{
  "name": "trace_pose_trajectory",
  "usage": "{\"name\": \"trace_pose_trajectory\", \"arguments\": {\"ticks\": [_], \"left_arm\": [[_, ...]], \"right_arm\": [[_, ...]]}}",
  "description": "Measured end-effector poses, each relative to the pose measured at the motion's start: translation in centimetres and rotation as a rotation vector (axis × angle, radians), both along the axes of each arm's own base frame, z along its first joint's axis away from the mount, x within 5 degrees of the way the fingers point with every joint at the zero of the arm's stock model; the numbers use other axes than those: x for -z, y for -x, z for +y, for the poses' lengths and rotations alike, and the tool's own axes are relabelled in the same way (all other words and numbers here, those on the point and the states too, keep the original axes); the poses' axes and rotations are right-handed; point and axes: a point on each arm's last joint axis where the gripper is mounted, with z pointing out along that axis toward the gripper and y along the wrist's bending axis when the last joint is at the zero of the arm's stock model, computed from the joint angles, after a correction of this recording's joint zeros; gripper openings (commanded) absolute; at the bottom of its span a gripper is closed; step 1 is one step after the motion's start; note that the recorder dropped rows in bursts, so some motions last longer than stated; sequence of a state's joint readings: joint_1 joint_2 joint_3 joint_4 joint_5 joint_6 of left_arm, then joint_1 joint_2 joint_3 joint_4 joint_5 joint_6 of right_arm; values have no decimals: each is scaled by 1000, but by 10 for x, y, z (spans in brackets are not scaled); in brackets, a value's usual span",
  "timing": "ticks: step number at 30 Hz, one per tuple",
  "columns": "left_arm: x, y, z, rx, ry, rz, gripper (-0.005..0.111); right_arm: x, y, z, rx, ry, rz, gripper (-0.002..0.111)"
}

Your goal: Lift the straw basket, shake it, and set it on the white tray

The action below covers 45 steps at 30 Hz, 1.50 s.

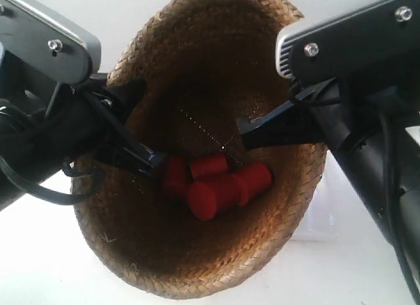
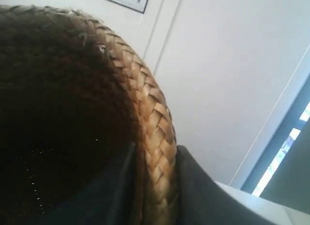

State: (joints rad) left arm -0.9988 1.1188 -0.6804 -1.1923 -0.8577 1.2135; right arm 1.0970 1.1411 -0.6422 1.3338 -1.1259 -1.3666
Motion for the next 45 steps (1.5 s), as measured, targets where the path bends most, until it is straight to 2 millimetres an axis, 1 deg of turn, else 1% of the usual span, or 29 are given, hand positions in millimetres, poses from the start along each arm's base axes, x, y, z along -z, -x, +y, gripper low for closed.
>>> {"name": "trace_pose_trajectory", "arguments": {"ticks": [3, 5, 8, 11, 13, 16, 19, 21, 25, 28, 32, 35, 40, 43, 45], "left_arm": [[5, -2, -4, 3, 24, 61, 0], [2, -9, -8, 6, 43, 114, 0], [-11, -25, -16, 48, 89, 183, 0], [-27, -43, -21, 89, 149, 225, 0], [-38, -55, -22, 94, 168, 225, 0], [-54, -68, -26, 95, 164, 188, 0], [-60, -76, -32, 103, 146, 162, 0], [-60, -82, -37, 110, 121, 155, 0], [-49, -95, -47, 99, 63, 164, 0], [-40, -104, -53, 95, -40, 150, 0], [-25, -114, -54, 66, -209, 133, 0], [-20, -119, -50, 5, -233, 149, 0], [-22, -128, -42, -22, -221, 146, 0], [-22, -135, -41, 4, -206, 143, 0], [-22, -138, -43, 14, -195, 144, 0]], "right_arm": [[4, 0, -1, 7, 11, 42, 0], [3, -3, -4, 19, 9, 75, 0], [-5, -10, -12, 22, 0, 159, 0], [-21, -17, -25, 34, -7, 216, 0], [-31, -22, -35, 53, 20, 234, 0], [-41, -29, -46, 85, 47, 228, 0], [-49, -36, -51, 75, 82, 219, 0], [-53, -40, -53, 45, 133, 209, 0], [-50, -50, -57, 38, 172, 224, 0], [-44, -58, -60, 55, 191, 239, 0], [-39, -71, -57, 17, 295, 210, 0], [-35, -80, -51, -25, 394, 183, 0], [-25, -95, -48, -63, 516, 177, 0], [-19, -101, -50, -58, 527, 200, 0], [-16, -103, -53, -38, 497, 227, 0]]}}
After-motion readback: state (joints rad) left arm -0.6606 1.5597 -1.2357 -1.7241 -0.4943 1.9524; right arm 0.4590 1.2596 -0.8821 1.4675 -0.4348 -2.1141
